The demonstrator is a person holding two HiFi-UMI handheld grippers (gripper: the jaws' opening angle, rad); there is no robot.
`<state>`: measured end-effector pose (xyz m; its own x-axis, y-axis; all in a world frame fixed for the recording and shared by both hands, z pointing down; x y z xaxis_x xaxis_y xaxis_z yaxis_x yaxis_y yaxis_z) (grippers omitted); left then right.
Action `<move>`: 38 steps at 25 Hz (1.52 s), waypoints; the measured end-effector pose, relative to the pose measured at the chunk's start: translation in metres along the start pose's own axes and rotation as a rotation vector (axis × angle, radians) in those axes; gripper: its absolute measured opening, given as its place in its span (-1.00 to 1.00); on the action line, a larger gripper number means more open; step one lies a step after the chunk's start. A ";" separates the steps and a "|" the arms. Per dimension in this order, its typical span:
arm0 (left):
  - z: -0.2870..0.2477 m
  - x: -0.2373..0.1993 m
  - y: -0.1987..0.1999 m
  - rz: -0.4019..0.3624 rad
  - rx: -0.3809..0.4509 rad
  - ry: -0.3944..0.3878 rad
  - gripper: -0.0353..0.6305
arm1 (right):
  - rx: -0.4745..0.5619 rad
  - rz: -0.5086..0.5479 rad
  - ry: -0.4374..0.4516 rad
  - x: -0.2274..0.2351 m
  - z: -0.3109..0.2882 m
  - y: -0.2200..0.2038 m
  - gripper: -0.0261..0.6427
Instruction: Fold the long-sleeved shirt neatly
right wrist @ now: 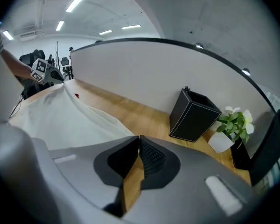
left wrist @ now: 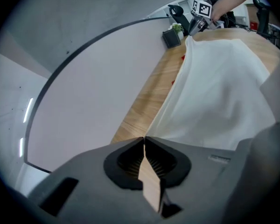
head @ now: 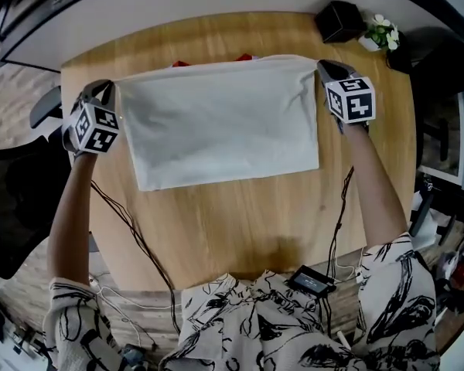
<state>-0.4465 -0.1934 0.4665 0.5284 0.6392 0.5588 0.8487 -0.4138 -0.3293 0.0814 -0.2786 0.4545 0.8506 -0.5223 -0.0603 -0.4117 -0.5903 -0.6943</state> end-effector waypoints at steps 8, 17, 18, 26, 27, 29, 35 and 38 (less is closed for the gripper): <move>-0.037 0.005 -0.008 -0.047 -0.029 -0.068 -0.85 | -0.087 0.050 -0.017 0.002 -0.038 -0.013 -0.86; -0.036 -0.020 -0.020 0.325 0.082 -0.166 -0.42 | -0.020 -0.143 0.063 0.015 -0.041 -0.011 -0.77; -0.033 -0.027 -0.025 0.415 0.105 -0.166 -0.33 | 0.012 -0.236 0.095 0.020 -0.038 -0.011 -0.65; 0.054 -0.031 -0.054 0.671 0.270 -0.072 -0.31 | 0.205 -0.405 0.124 0.035 0.044 -0.014 -0.37; 0.069 -0.023 -0.054 0.667 0.288 -0.066 -0.31 | 0.219 -0.400 0.137 0.031 0.058 -0.017 -0.35; 0.096 -0.007 -0.053 0.611 0.308 -0.048 -0.31 | 0.242 -0.377 0.154 0.022 0.086 -0.025 -0.33; 0.144 0.051 -0.053 0.544 0.337 -0.099 -0.31 | 0.215 -0.294 0.179 -0.014 0.142 -0.073 -0.31; 0.162 0.084 -0.061 0.596 0.320 -0.126 -0.30 | 0.168 -0.319 0.204 -0.034 0.155 -0.106 -0.31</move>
<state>-0.4508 -0.0096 0.4099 0.8891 0.4401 0.1258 0.3662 -0.5190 -0.7724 0.1473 -0.1029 0.4193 0.8376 -0.4507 0.3088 -0.0641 -0.6423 -0.7638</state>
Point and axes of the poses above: the fingertips, and each gripper's own axes: z backward along the fingers, x to its right, y out of its top, the point moved 8 cm from there along z, backward along the fingers, and after that the axes turned 6 degrees about -z, right-handed, at the moved point
